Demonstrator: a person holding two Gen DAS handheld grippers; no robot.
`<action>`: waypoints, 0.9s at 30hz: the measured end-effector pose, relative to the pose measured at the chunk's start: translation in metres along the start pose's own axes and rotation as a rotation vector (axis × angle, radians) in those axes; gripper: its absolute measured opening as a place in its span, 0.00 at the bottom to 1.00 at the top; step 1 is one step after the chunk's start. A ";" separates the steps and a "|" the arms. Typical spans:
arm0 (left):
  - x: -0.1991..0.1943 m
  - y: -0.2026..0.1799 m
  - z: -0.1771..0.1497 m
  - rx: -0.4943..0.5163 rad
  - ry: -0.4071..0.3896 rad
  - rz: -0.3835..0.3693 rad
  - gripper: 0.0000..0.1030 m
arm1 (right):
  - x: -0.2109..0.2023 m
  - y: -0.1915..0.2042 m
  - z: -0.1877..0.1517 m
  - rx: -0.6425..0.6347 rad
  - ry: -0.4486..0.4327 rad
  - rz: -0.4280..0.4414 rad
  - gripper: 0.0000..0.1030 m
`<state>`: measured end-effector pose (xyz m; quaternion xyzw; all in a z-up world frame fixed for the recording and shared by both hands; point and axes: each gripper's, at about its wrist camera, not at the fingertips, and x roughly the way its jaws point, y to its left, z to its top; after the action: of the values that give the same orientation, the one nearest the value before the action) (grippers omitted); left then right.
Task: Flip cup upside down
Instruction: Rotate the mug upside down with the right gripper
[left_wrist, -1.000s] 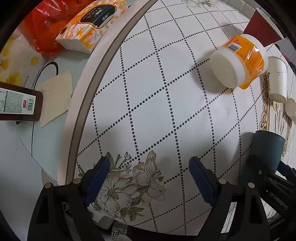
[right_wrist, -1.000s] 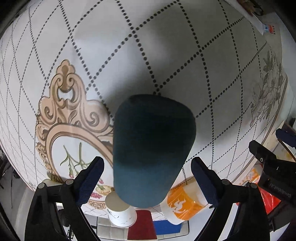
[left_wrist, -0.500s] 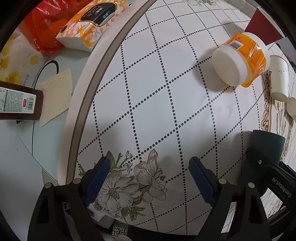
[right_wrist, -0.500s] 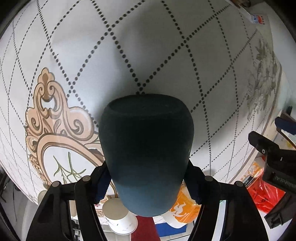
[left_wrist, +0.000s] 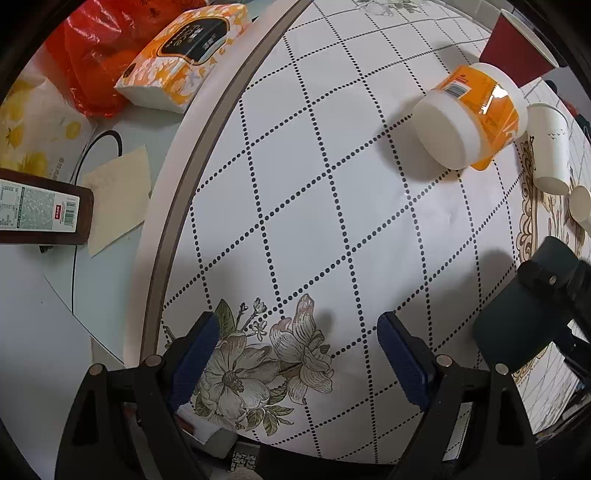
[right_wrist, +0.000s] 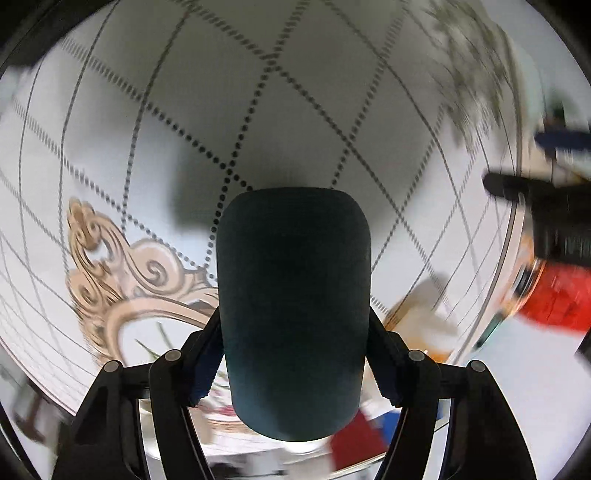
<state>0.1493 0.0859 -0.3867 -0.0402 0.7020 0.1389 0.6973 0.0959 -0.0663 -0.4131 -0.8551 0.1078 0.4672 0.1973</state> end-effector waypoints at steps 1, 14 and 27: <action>-0.001 -0.002 -0.001 0.006 -0.004 0.002 0.85 | -0.001 -0.003 -0.001 0.038 0.002 0.020 0.69; -0.018 -0.038 -0.004 0.109 -0.043 0.016 0.85 | 0.001 -0.042 -0.051 0.790 -0.002 0.289 0.69; -0.031 -0.064 -0.009 0.193 -0.048 0.017 0.85 | 0.016 -0.007 -0.100 1.647 -0.048 0.608 0.69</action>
<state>0.1575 0.0183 -0.3645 0.0365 0.6955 0.0774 0.7134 0.1824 -0.1038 -0.3765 -0.3653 0.6296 0.2910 0.6208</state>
